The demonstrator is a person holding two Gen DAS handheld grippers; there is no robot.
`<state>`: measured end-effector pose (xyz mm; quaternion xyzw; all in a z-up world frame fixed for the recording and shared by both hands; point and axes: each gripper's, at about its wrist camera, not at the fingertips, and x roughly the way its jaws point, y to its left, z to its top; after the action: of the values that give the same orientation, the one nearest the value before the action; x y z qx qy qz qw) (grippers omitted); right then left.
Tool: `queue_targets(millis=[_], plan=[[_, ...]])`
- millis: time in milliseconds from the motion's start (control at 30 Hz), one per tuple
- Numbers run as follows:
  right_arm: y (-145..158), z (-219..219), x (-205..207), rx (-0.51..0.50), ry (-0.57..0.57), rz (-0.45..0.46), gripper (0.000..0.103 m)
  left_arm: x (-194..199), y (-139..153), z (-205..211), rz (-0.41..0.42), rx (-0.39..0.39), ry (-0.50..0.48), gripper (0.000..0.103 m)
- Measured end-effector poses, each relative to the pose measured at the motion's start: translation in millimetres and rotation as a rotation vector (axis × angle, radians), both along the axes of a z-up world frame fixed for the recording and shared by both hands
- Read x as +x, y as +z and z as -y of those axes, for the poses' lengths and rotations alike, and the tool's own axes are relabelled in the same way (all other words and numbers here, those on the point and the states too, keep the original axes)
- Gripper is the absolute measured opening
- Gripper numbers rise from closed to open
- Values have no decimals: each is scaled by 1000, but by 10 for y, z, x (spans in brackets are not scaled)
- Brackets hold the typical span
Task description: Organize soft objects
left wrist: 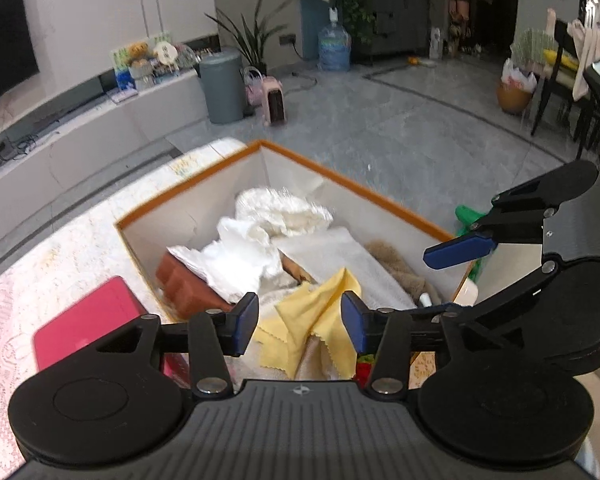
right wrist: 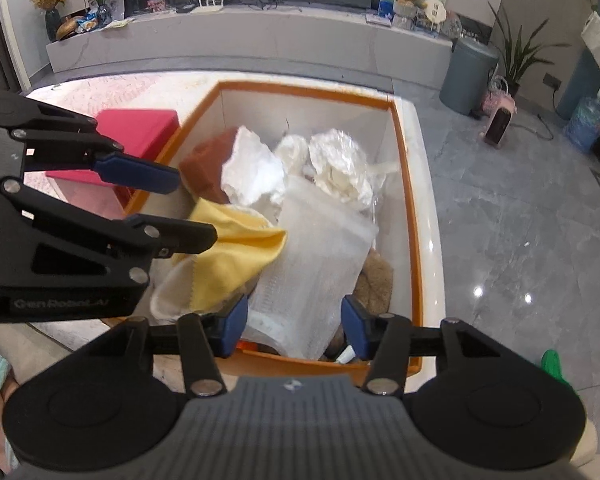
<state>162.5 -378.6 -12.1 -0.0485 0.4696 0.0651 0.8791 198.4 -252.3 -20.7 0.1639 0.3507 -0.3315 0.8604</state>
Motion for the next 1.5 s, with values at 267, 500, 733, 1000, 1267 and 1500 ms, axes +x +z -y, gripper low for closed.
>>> queue_targets(millis=[267,500,733,1000,1267,1500], plan=[[462,-253,-206,-12,-6,131,68,-220,430,-422,124,-104,113,62],[838,-614,-469,6,-22,256,72,-504,747,-869,244,-164,244,71],[1023,-982,-787,56,-84,373,82,-823,845,-1285,350,-188,398,83],[946,-1388,-1155,113,-127,426,86,-1158,701,-1639,400,-183,529,94],[712,-1680,-1475,91,-189,466,89,-1307,317,-1909,313,-177,596,94],[500,-1751,-1567,78,-217,454,90,-1374,29,-2000,251,-153,598,94]])
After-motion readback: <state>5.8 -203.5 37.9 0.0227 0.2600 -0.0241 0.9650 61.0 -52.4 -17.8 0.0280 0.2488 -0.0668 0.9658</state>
